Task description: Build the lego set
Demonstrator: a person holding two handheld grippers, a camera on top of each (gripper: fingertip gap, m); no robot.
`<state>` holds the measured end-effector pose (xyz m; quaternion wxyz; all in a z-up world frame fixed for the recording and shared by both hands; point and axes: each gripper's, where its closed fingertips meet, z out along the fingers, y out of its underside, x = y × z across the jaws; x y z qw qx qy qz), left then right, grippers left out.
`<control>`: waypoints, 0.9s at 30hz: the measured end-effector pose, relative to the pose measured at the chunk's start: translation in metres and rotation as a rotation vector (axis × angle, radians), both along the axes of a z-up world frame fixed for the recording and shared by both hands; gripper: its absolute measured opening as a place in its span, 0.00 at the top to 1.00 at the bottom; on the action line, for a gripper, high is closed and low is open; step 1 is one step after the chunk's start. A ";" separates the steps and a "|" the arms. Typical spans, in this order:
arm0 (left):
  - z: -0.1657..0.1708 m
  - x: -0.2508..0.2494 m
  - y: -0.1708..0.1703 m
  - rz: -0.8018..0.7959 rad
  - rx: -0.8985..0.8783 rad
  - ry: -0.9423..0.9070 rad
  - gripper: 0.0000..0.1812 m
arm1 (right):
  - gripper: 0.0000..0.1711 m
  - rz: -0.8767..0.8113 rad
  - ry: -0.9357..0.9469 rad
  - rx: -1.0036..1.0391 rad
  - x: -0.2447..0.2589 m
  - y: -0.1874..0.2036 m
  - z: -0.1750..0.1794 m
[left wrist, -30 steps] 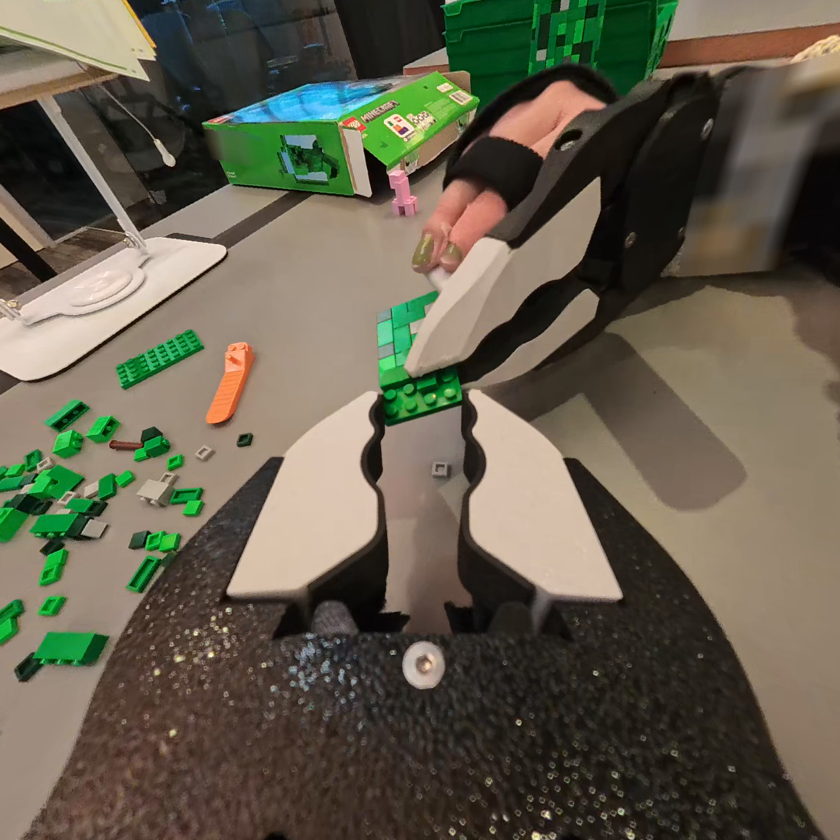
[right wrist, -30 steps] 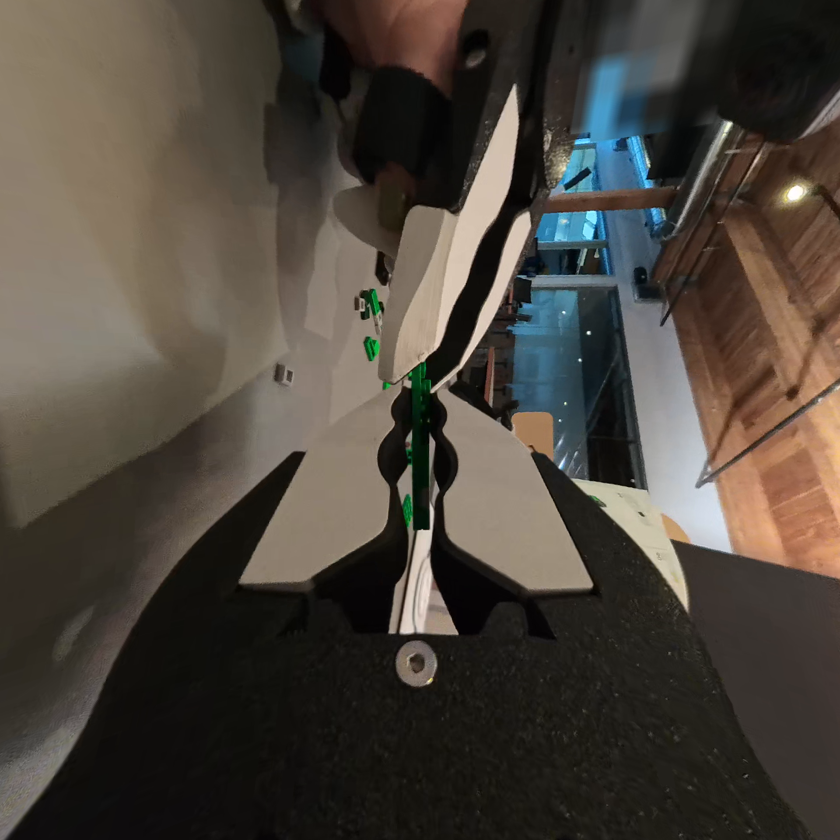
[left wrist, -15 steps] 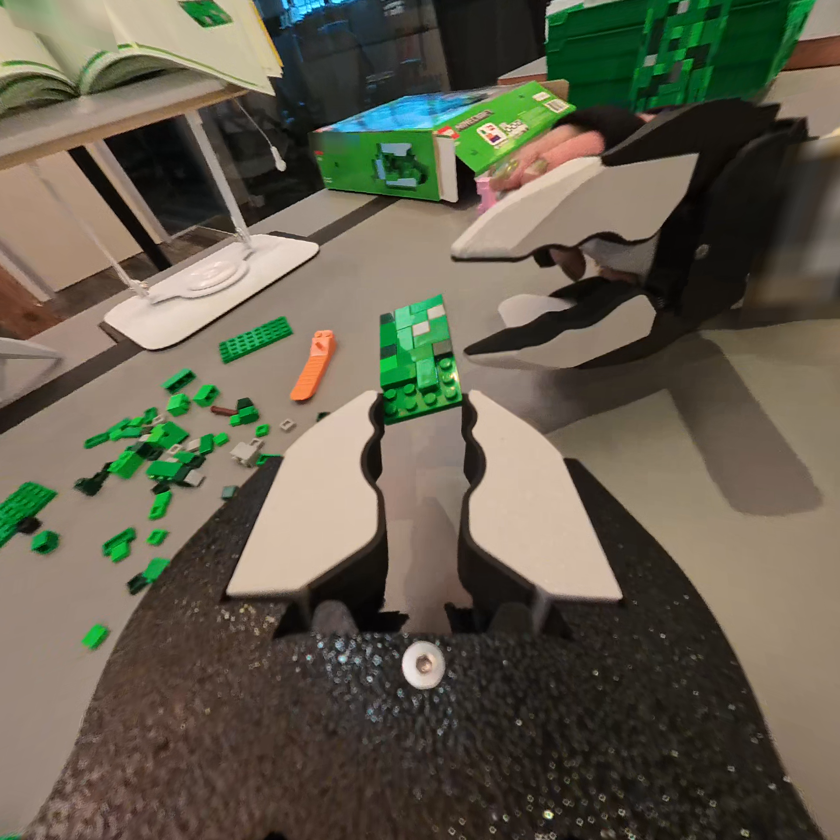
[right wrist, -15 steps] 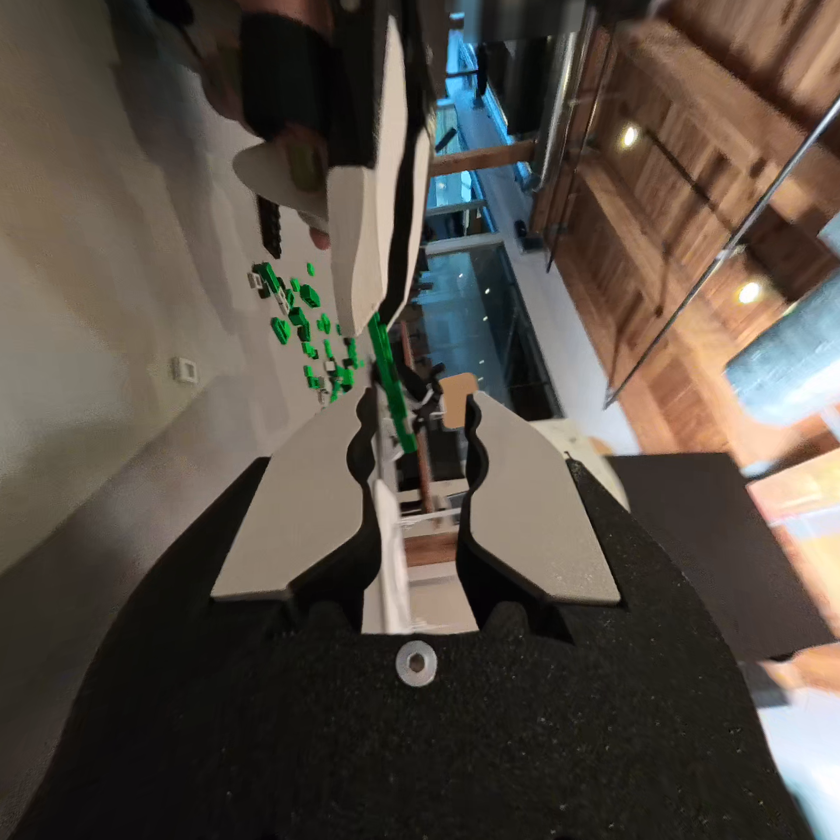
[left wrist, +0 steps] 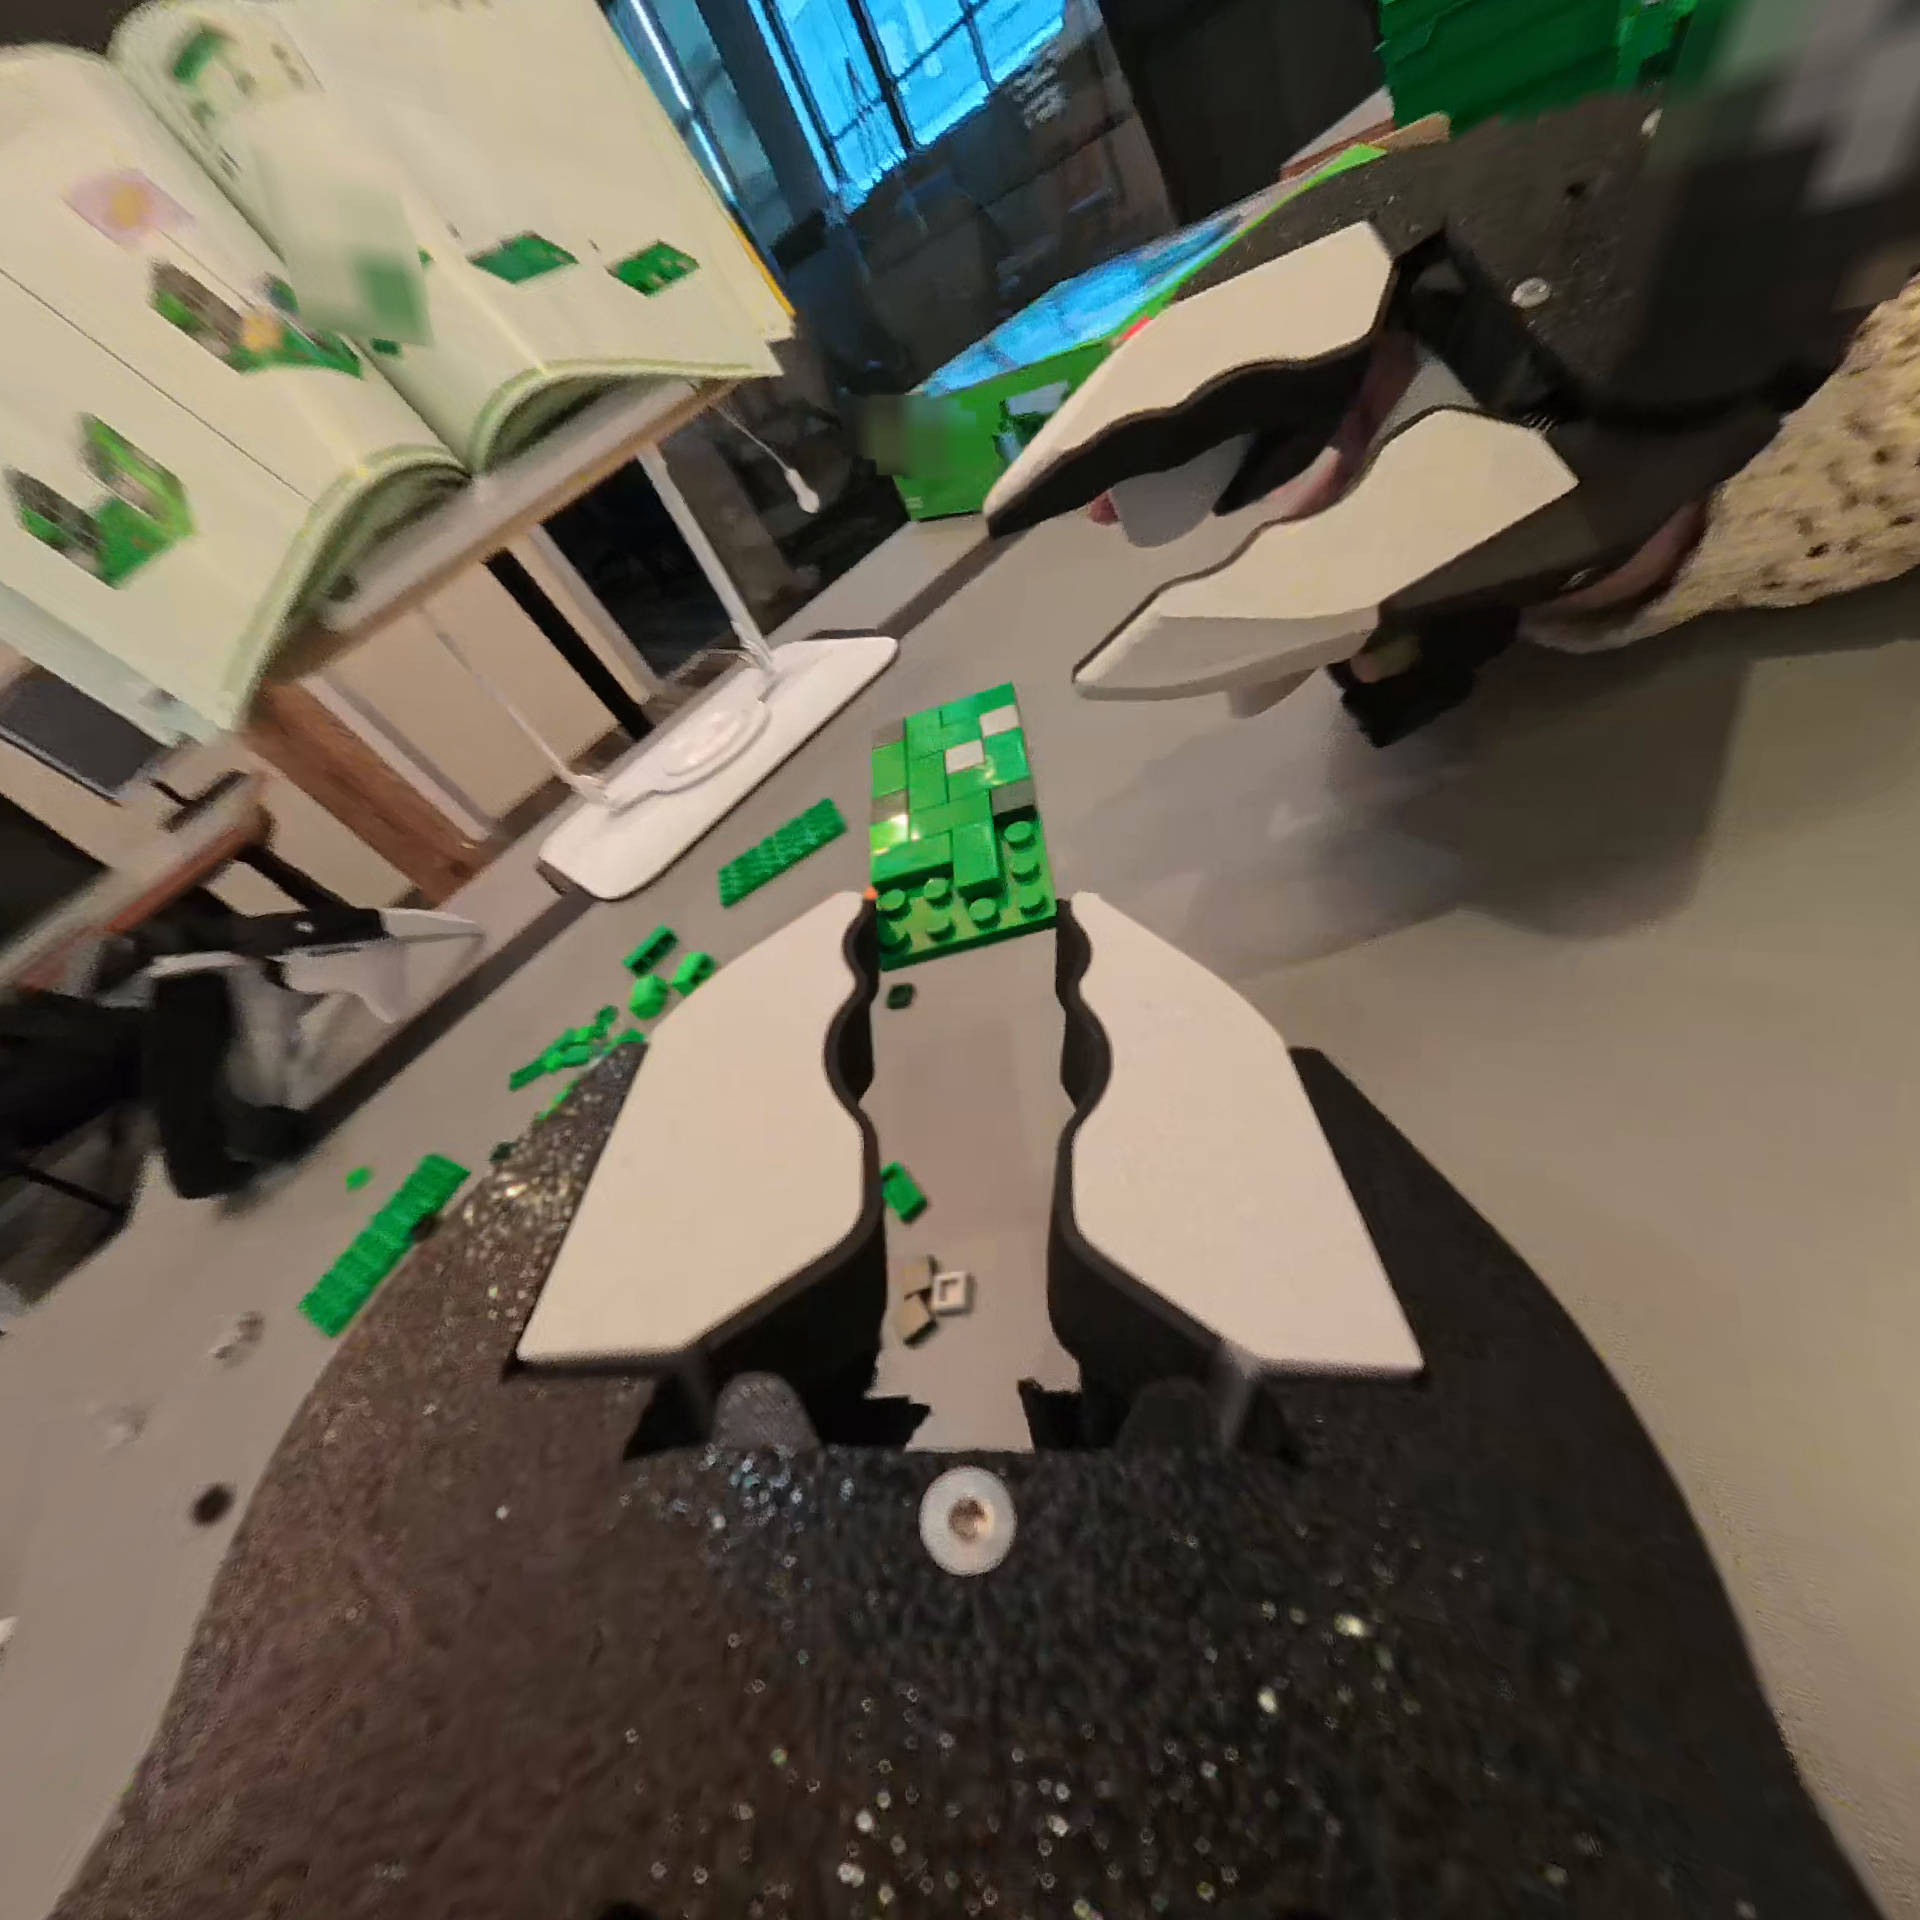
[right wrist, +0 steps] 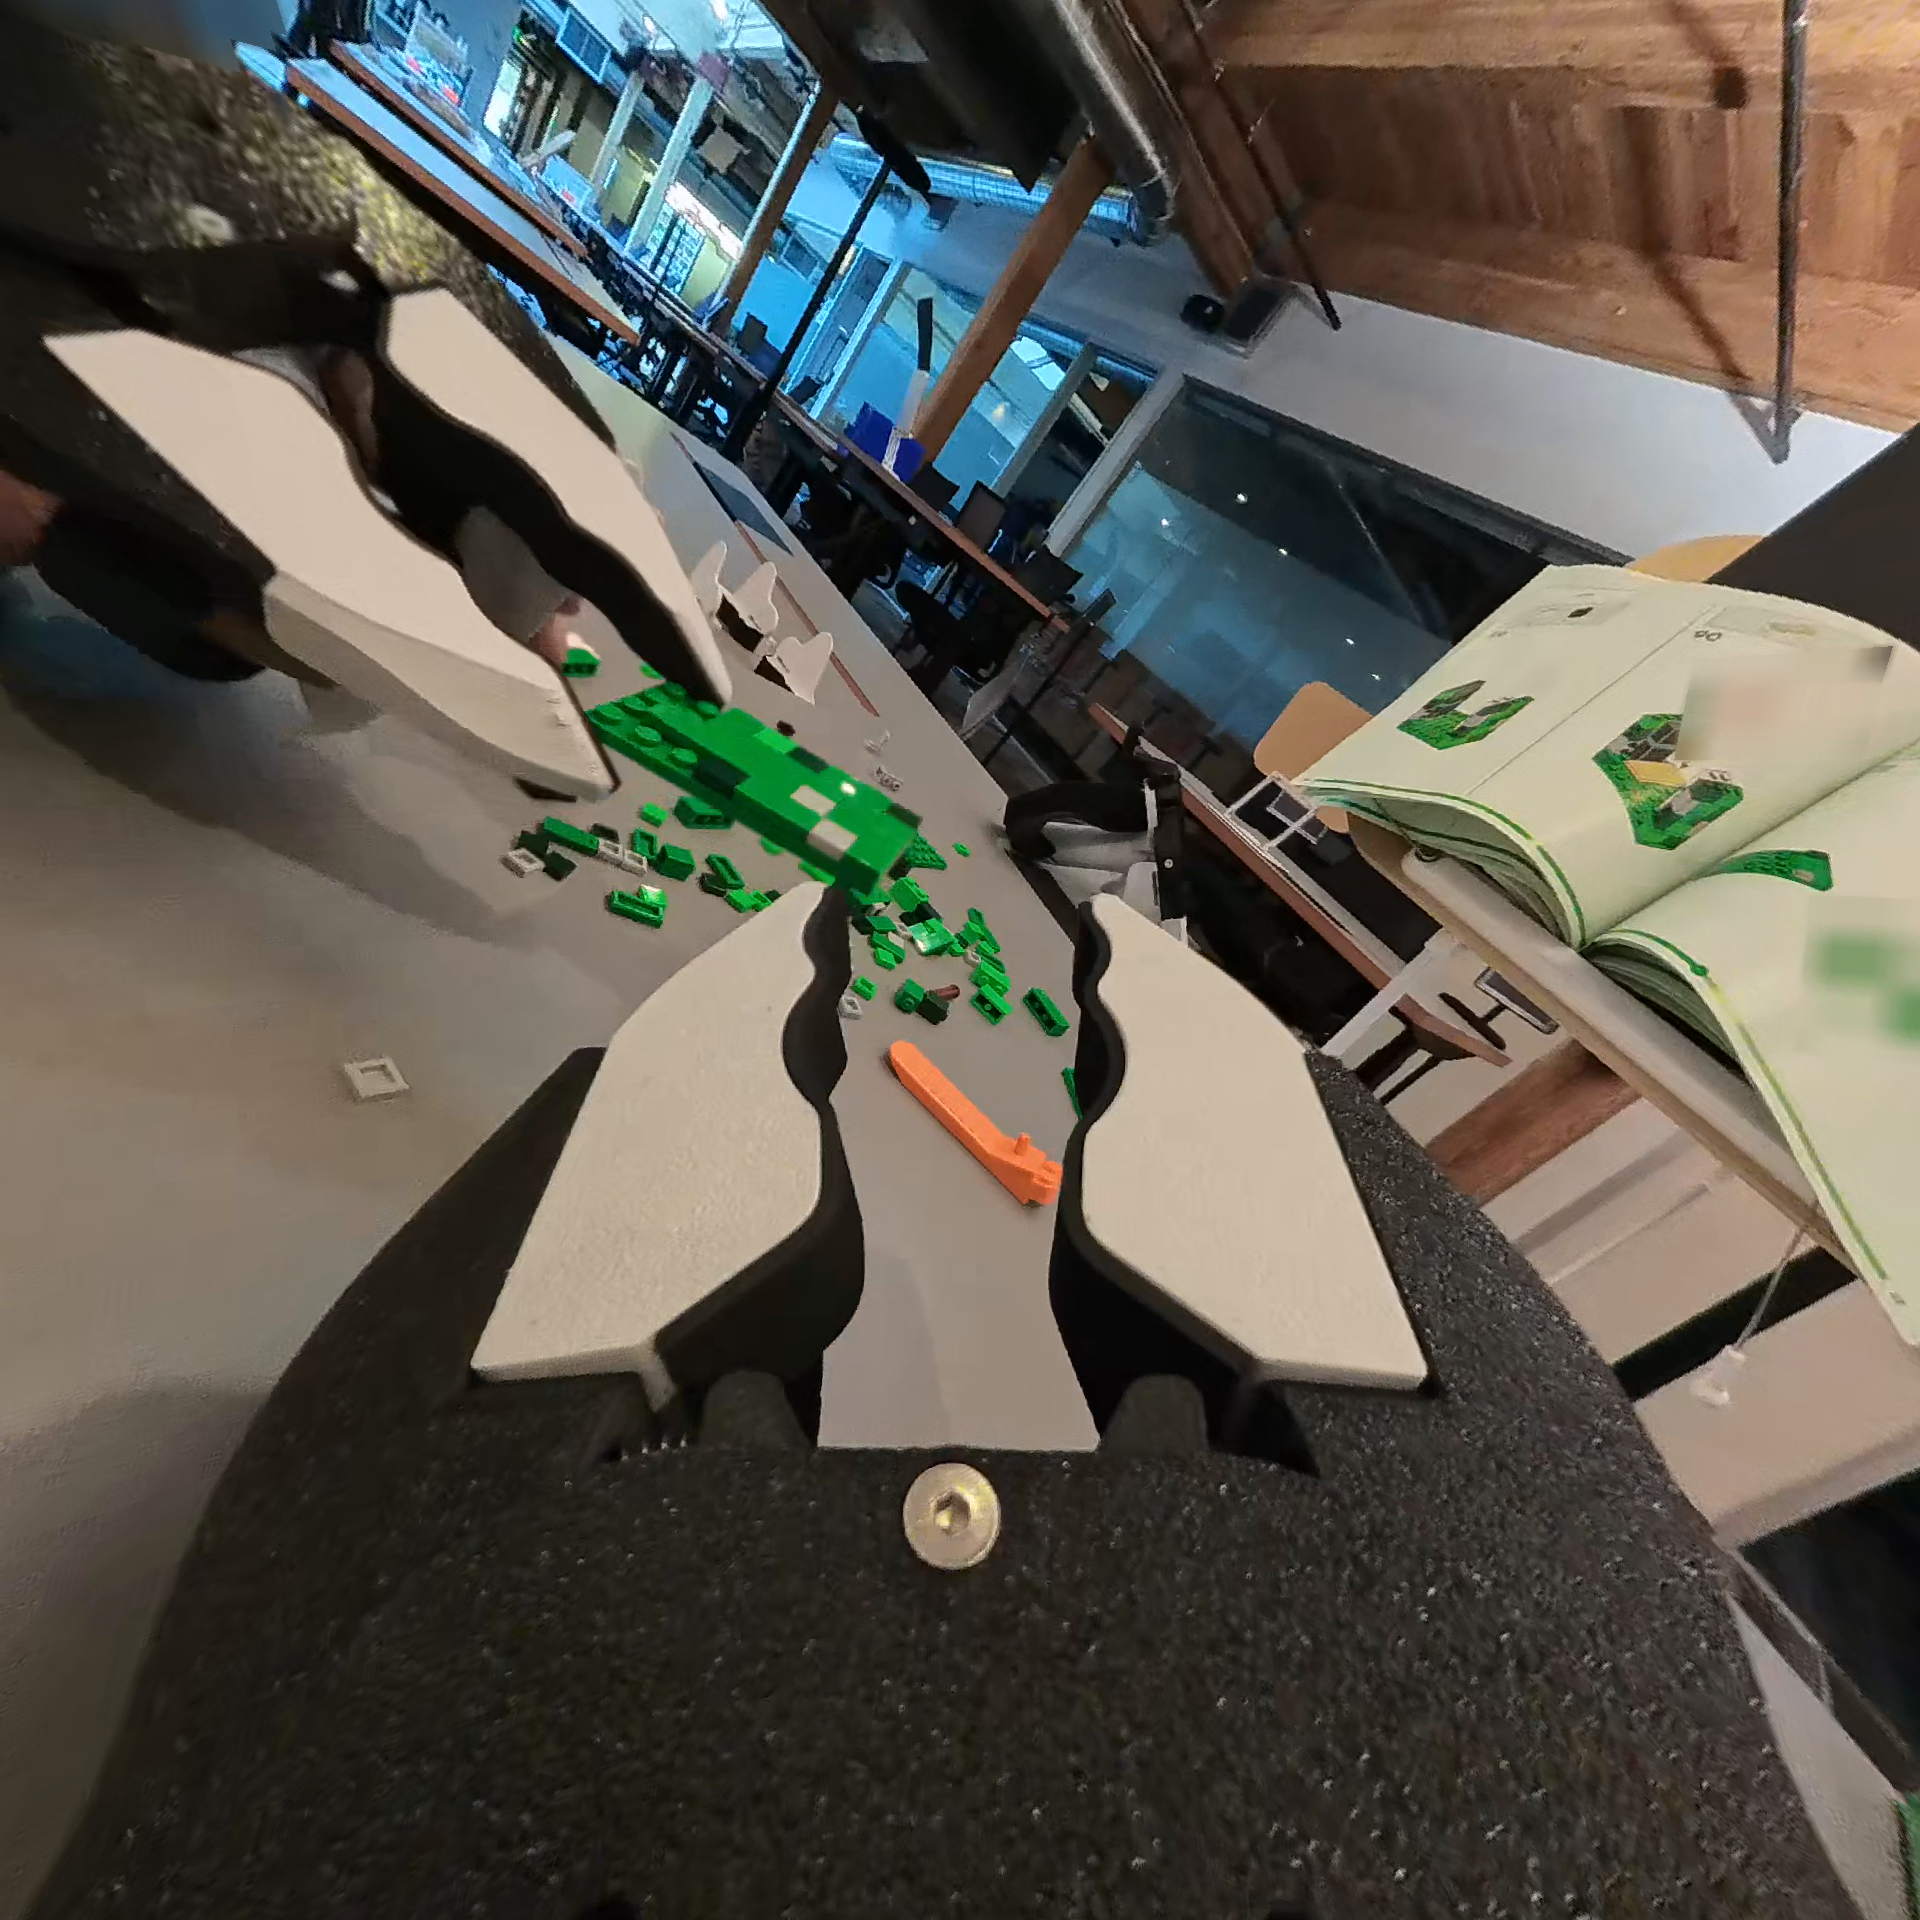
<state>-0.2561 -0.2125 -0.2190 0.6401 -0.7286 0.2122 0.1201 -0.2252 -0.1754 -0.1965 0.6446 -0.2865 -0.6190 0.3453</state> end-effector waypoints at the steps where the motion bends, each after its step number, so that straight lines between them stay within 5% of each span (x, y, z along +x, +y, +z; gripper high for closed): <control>1: 0.000 -0.001 0.000 0.012 0.012 0.032 0.82 | 0.76 0.003 -0.001 -0.006 -0.001 0.001 0.000; 17: 0.016 -0.080 -0.001 0.196 0.139 0.101 0.83 | 0.79 0.028 0.018 -0.389 0.004 0.042 0.011; 27: 0.016 -0.105 -0.016 0.200 0.130 -0.110 0.83 | 0.86 0.066 -0.012 -0.451 0.001 0.048 0.009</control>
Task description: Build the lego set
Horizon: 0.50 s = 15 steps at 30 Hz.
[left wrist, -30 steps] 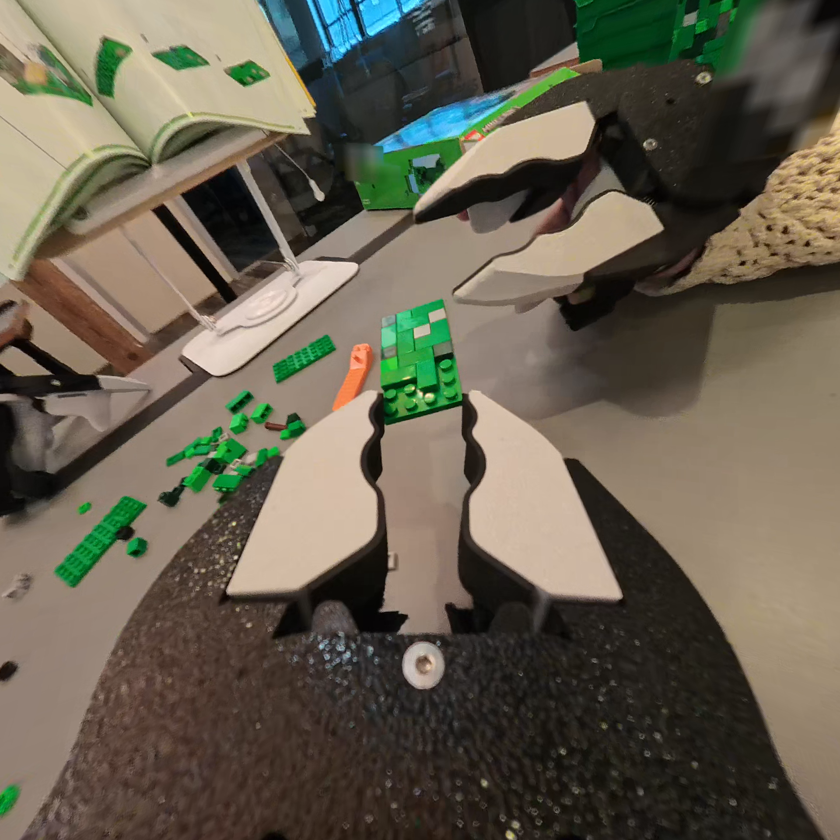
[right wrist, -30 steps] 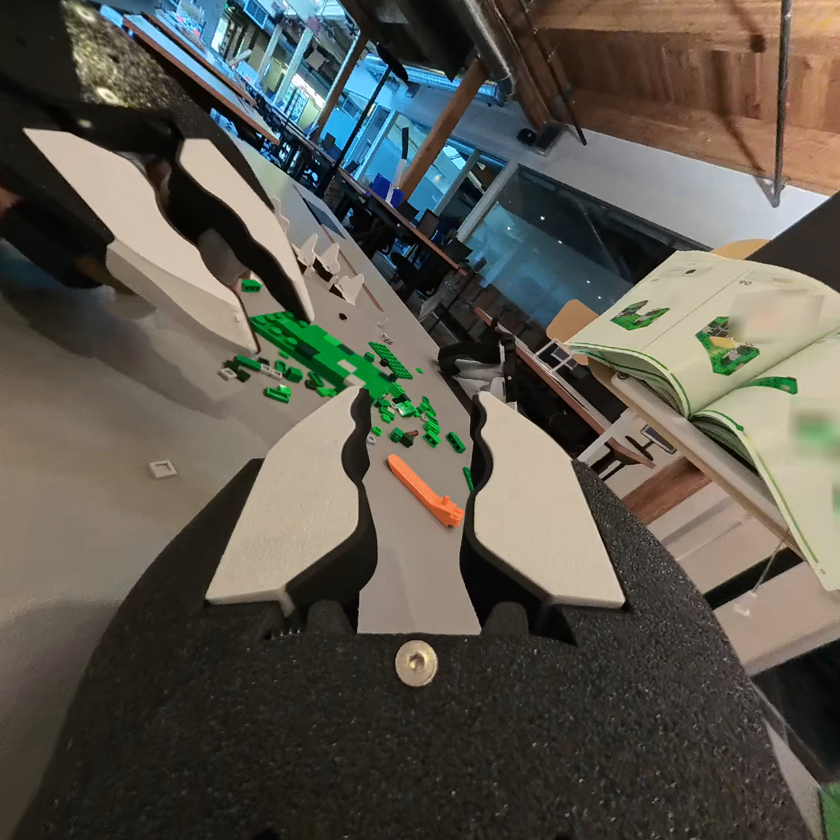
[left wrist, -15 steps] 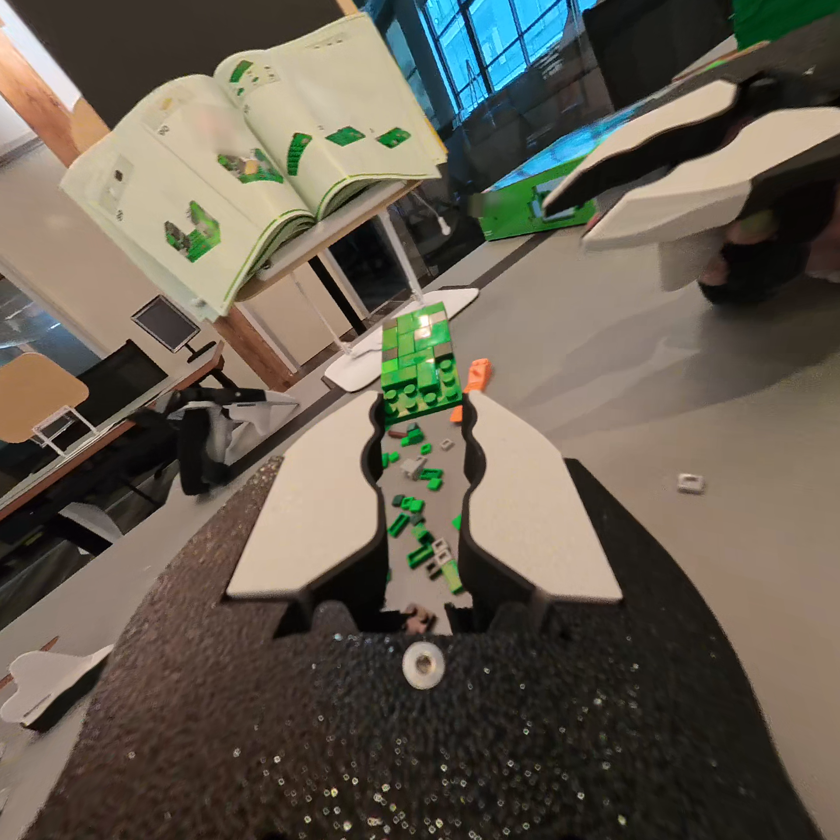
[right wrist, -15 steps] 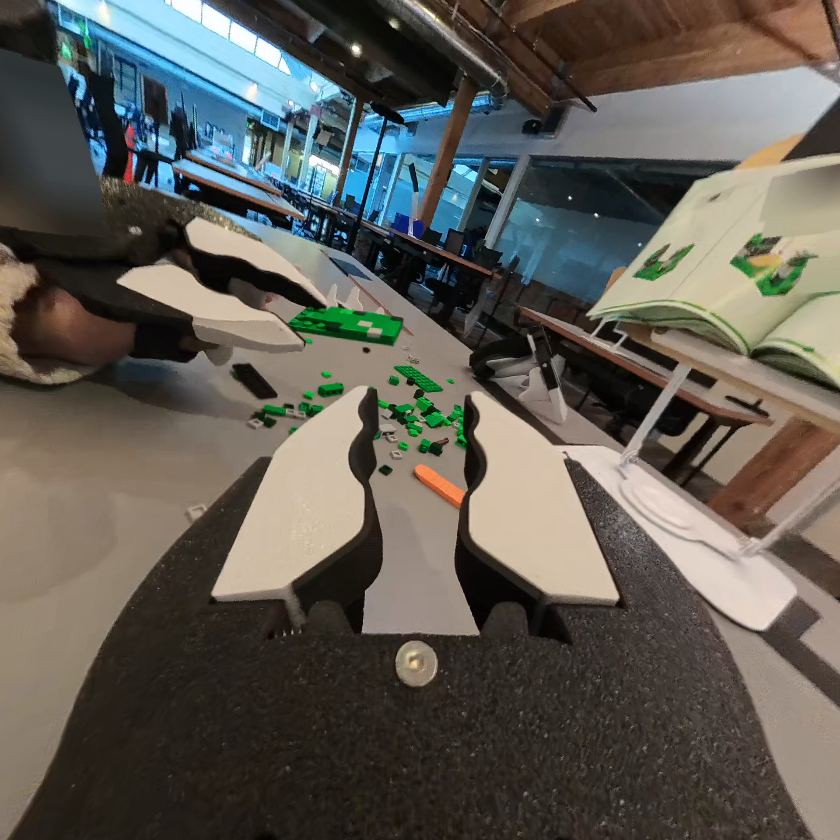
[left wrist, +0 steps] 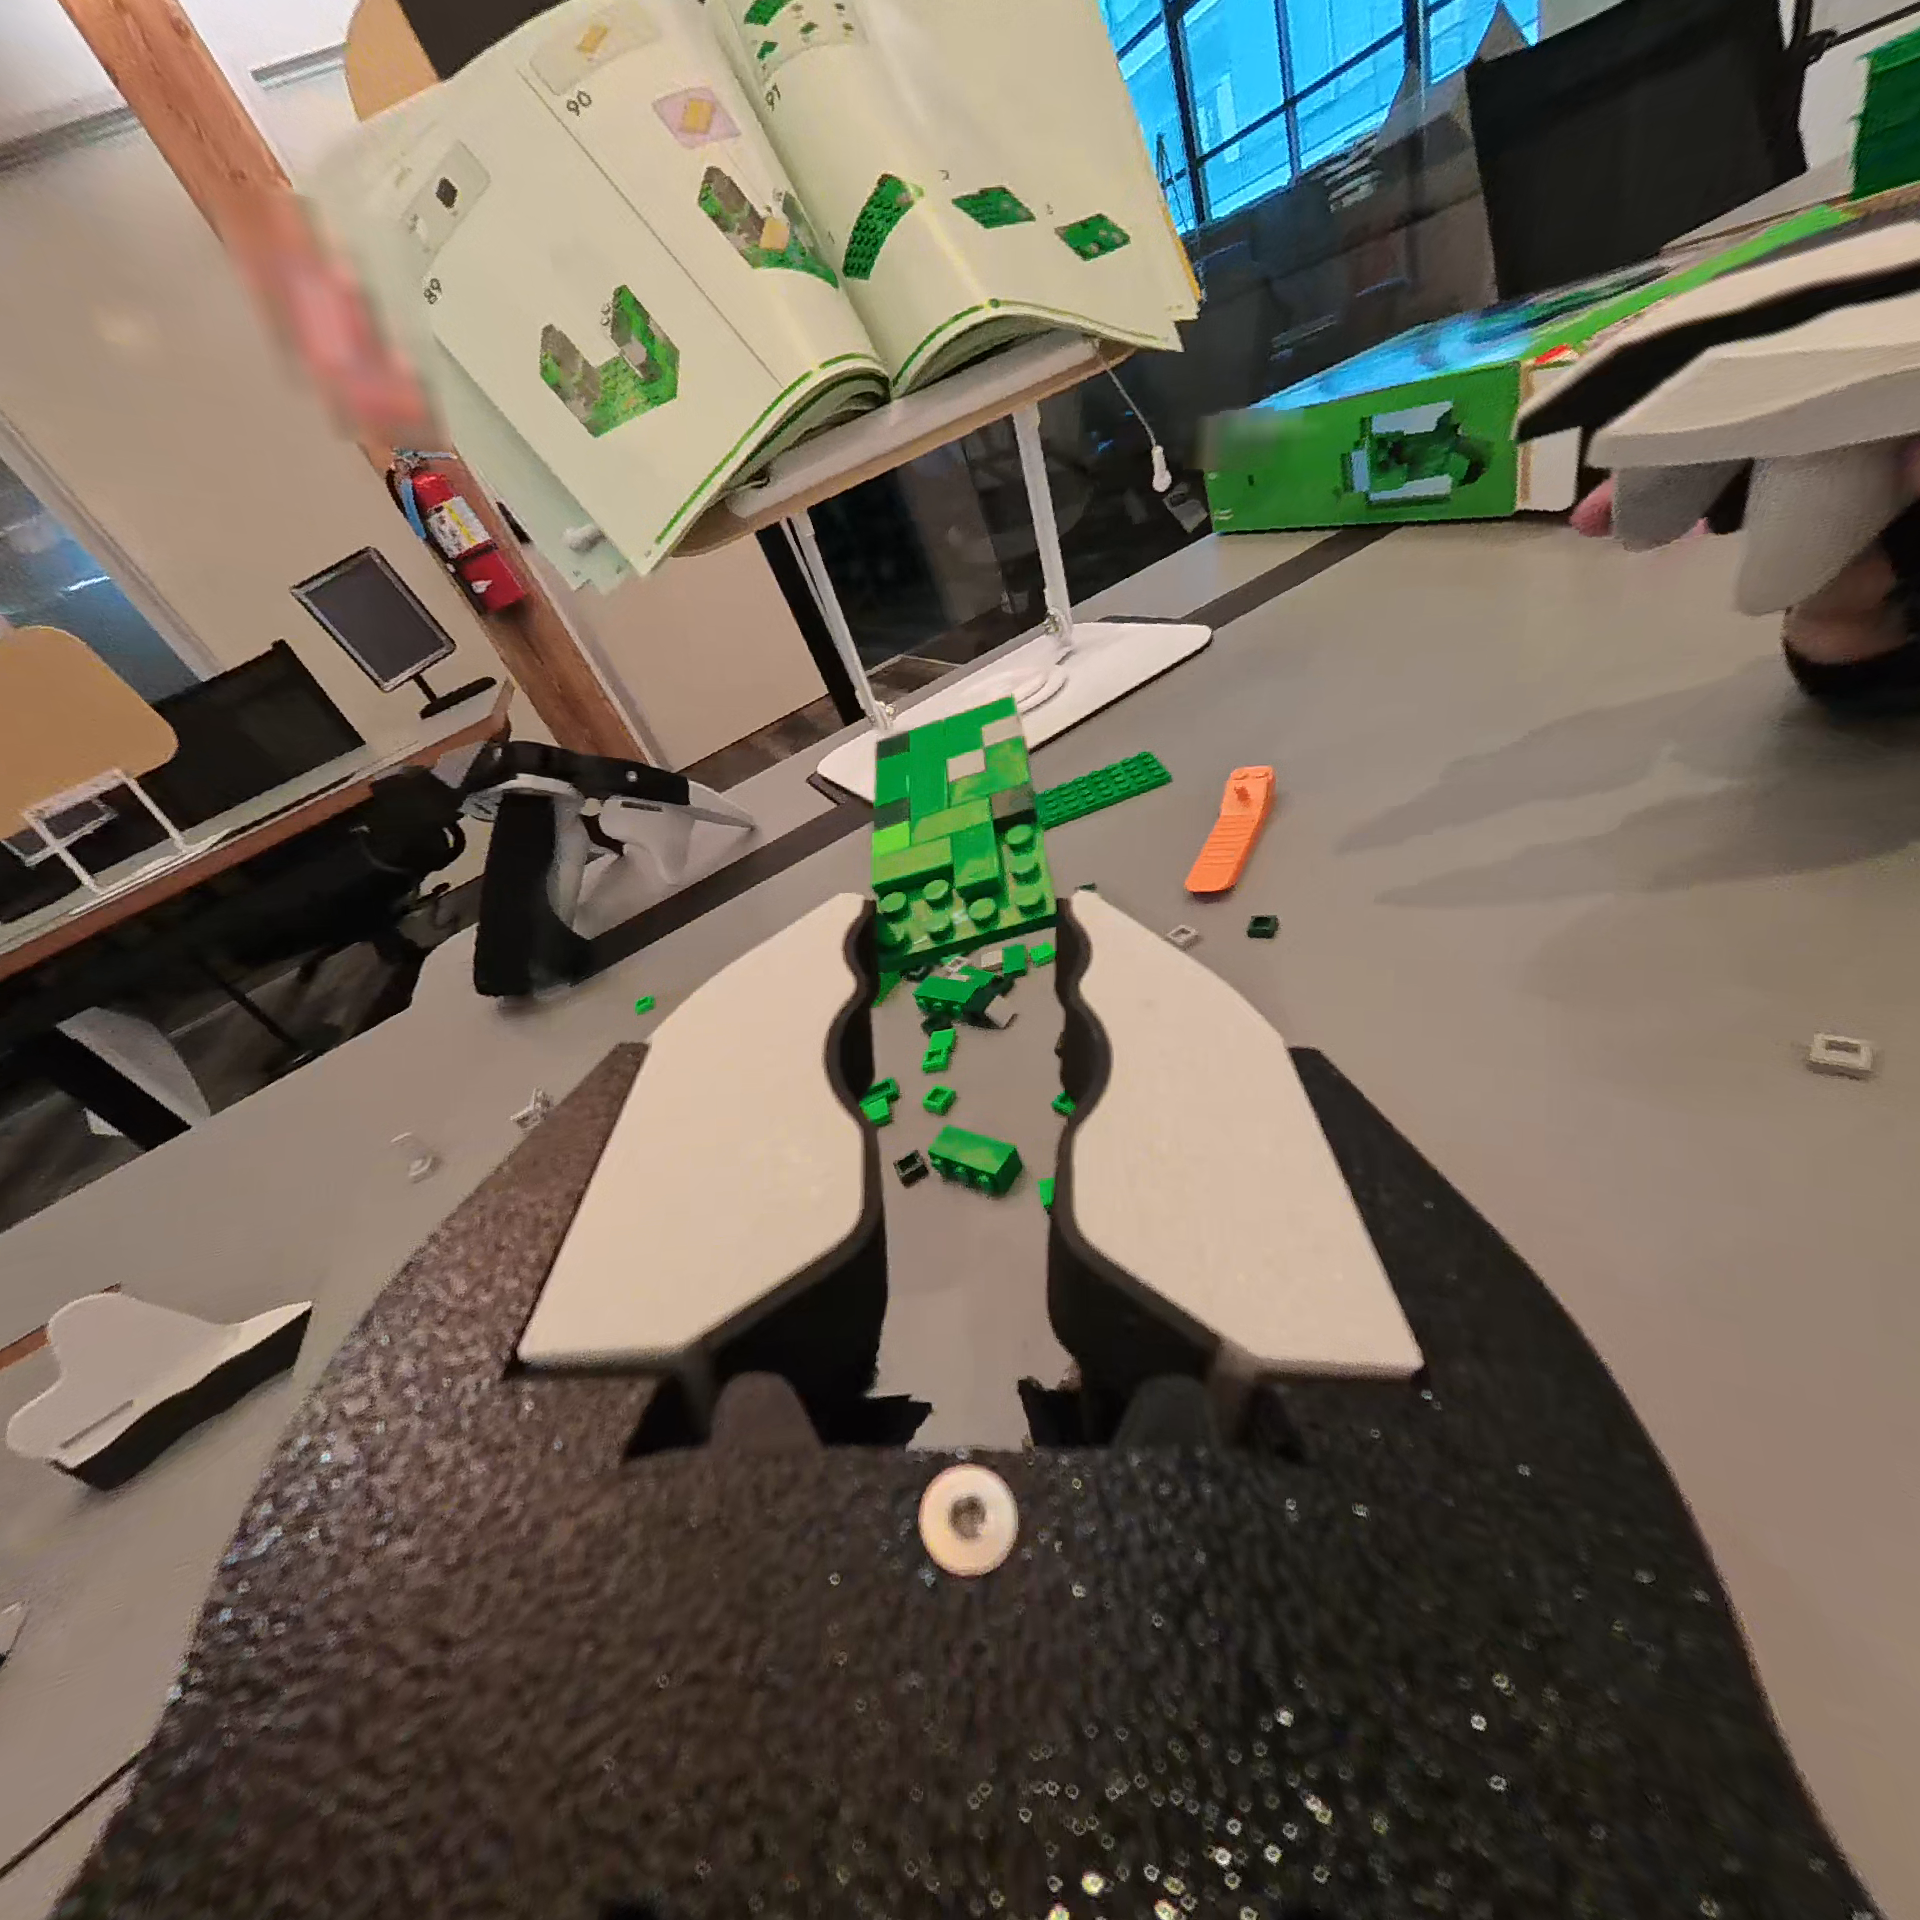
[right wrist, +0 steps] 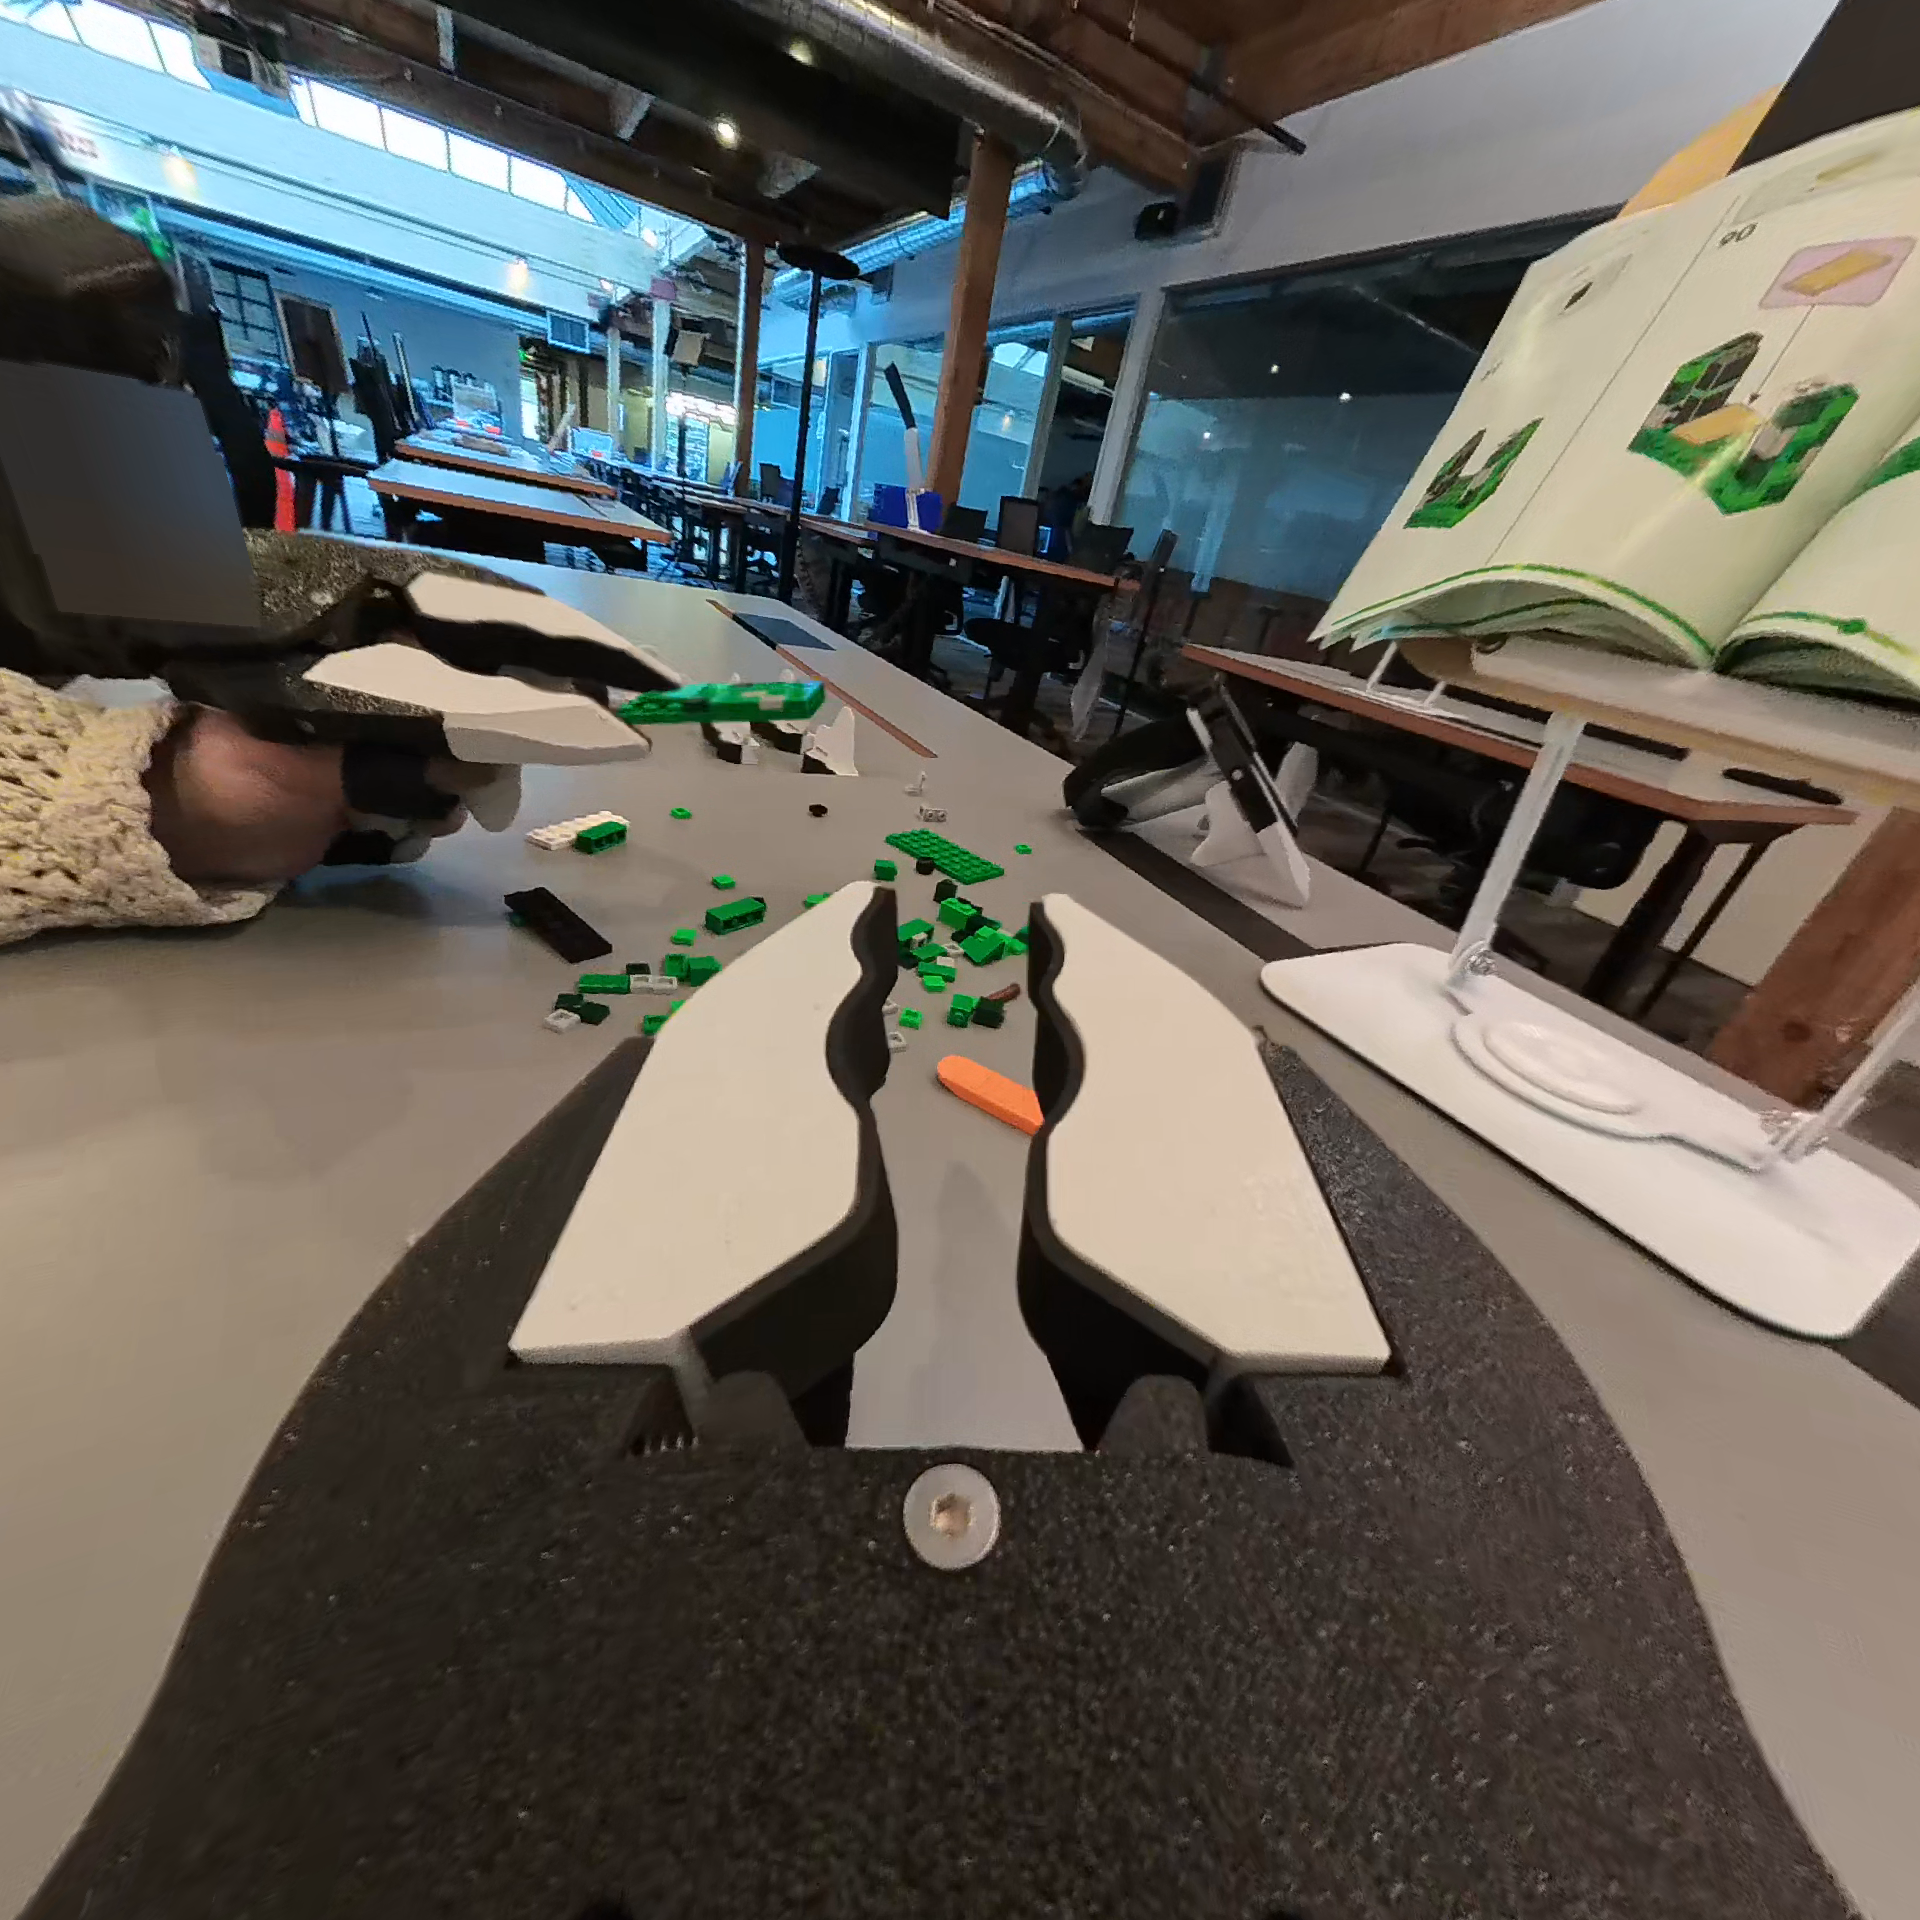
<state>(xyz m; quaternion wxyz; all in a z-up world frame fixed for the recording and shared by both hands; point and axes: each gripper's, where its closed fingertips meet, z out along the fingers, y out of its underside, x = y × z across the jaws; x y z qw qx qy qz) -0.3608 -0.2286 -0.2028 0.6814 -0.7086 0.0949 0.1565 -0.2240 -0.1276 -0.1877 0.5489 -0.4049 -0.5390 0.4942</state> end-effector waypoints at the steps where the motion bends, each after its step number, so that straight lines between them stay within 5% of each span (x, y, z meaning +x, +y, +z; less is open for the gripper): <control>1: -0.001 0.000 0.001 0.000 -0.006 0.000 0.83 | 0.87 0.005 -0.002 -0.017 0.000 0.001 0.000; 15: -0.002 -0.008 -0.003 0.064 -0.023 0.025 0.83 | 0.90 0.026 -0.008 -0.053 0.001 0.003 -0.001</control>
